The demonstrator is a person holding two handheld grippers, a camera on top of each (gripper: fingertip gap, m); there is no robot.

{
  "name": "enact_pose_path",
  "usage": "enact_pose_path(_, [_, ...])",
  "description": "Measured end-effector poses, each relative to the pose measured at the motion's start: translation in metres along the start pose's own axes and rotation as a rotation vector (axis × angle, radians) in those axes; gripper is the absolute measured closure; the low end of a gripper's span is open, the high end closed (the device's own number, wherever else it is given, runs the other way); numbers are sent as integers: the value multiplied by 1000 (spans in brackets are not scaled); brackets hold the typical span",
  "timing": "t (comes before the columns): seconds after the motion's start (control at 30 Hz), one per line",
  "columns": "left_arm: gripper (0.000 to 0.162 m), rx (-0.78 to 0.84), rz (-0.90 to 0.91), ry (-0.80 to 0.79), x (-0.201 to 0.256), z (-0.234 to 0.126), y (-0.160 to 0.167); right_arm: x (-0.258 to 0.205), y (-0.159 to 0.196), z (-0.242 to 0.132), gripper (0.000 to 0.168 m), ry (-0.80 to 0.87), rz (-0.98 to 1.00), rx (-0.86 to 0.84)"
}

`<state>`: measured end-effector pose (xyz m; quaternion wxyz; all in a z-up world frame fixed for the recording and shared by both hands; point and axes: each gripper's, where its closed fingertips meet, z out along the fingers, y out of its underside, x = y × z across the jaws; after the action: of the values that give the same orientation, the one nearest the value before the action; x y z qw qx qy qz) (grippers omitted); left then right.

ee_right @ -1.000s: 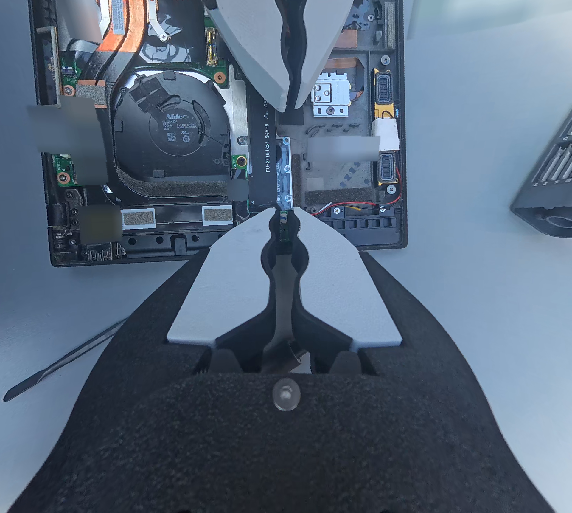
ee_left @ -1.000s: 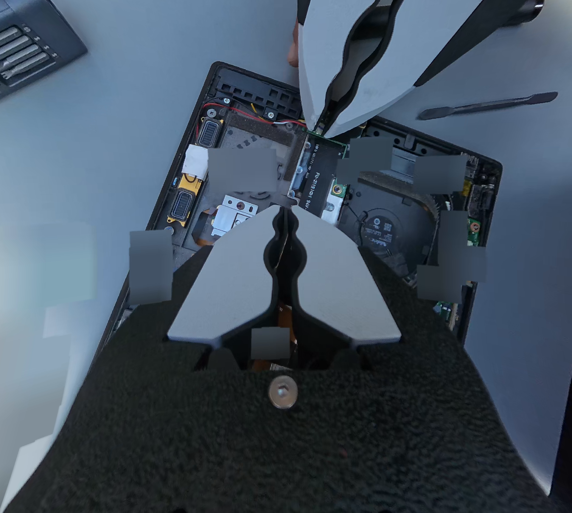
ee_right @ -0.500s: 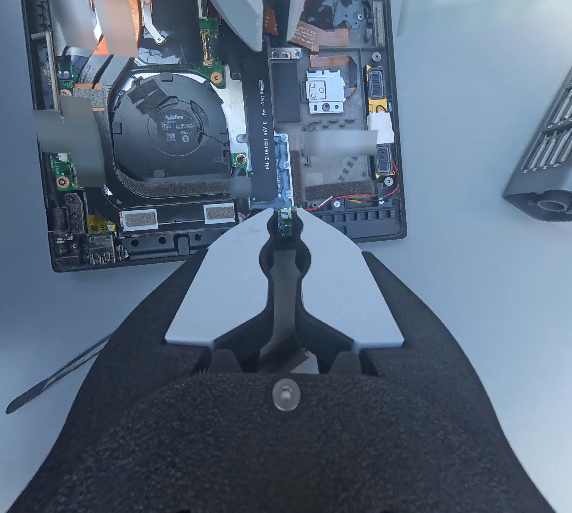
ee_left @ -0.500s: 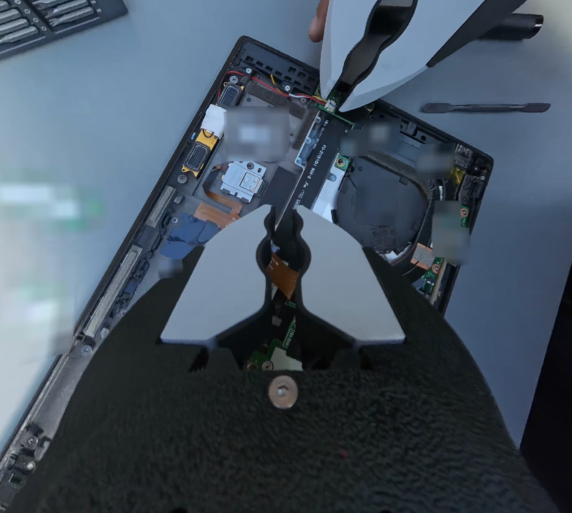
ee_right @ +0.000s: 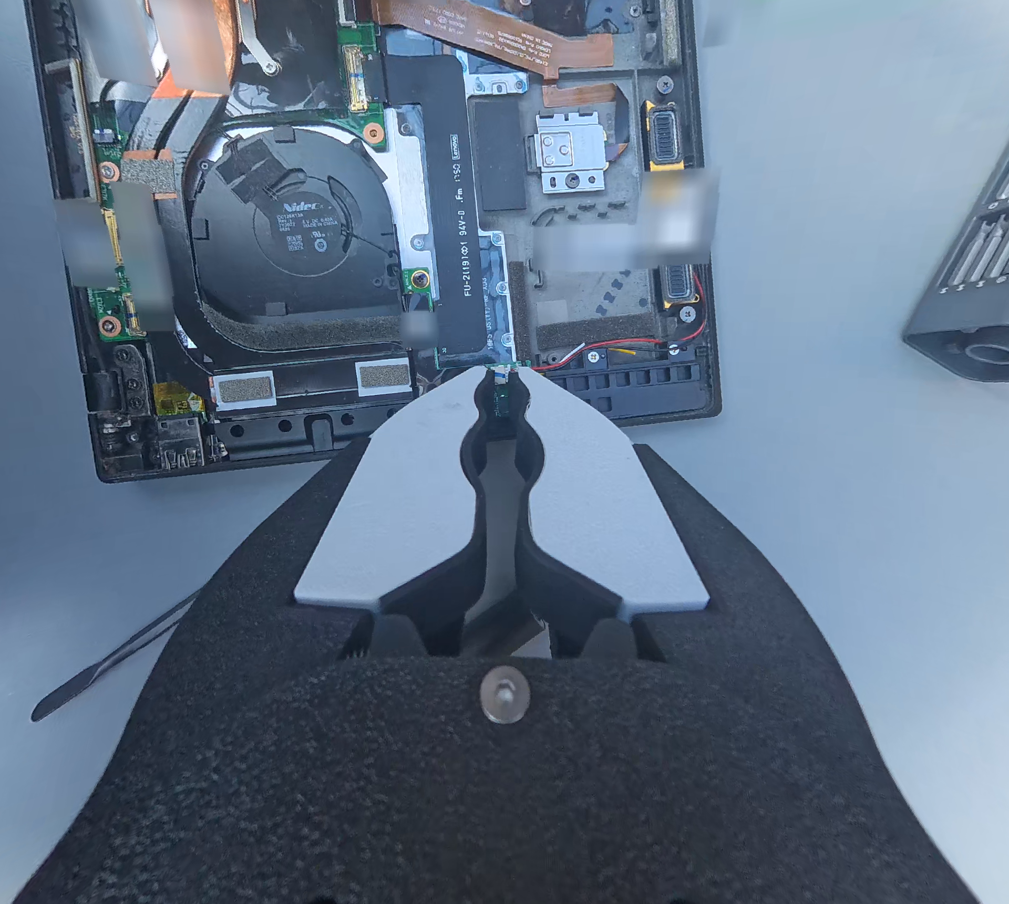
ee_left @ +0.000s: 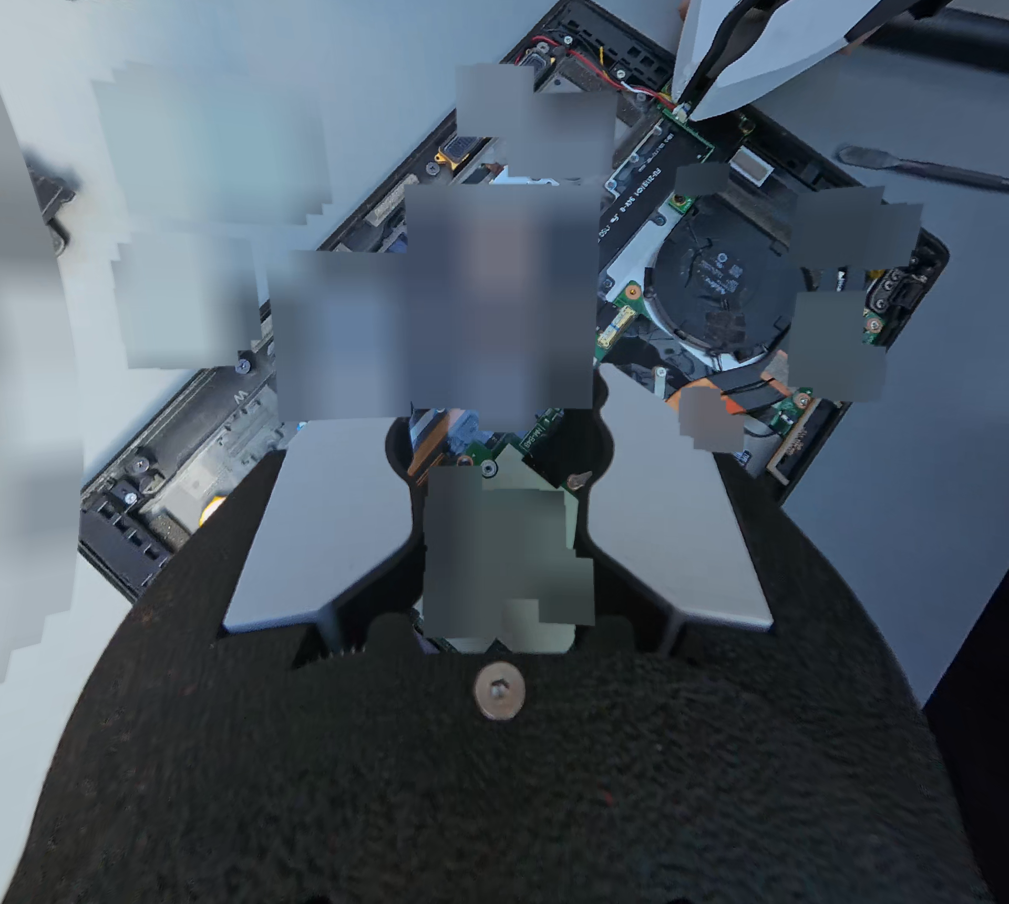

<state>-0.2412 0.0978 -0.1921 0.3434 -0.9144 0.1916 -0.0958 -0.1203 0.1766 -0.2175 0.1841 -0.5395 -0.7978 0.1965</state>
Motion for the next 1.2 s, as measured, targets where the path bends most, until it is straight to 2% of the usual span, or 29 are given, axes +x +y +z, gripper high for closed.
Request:
enact_pose_path(0.33, [102, 68, -135, -94, -16, -36, 20, 0, 0, 0, 163, 32, 9, 0])
enact_pose_path(0.43, [103, 83, -152, -119, -18, -48, 26, 1, -1, -6, 151, 91, 16, -9])
enact_pose_path(0.57, [106, 110, -170, -151, -26, -65, 36, -6, -16, -25, 137, 112, 184, 124])
enact_pose_path(0.7, [108, 142, -186, -166, -43, -79, 43, -10, -26, -42, 118, 201, 376, 250])
enact_pose_path(0.83, [115, 192, -226, -150, -63, -87, 44, -18, -36, -57, 113, 296, 563, 397])
enact_pose_path(0.9, [121, 223, -250, -123, -70, -90, 41, -19, -33, -63, 114, 368, 617, 427])
enact_pose_path(1.03, [131, 274, -268, -103, -78, -96, 33, -19, -25, -80, 127, 530, 649, 465])
enact_pose_path(1.13, [133, 282, -266, -96, -77, -99, 31, -30, -21, -91, 138, 593, 696, 512])
enact_pose_path(1.2, [133, 283, -250, -95, -72, -102, 33, -43, -27, -96, 139, 597, 749, 595])
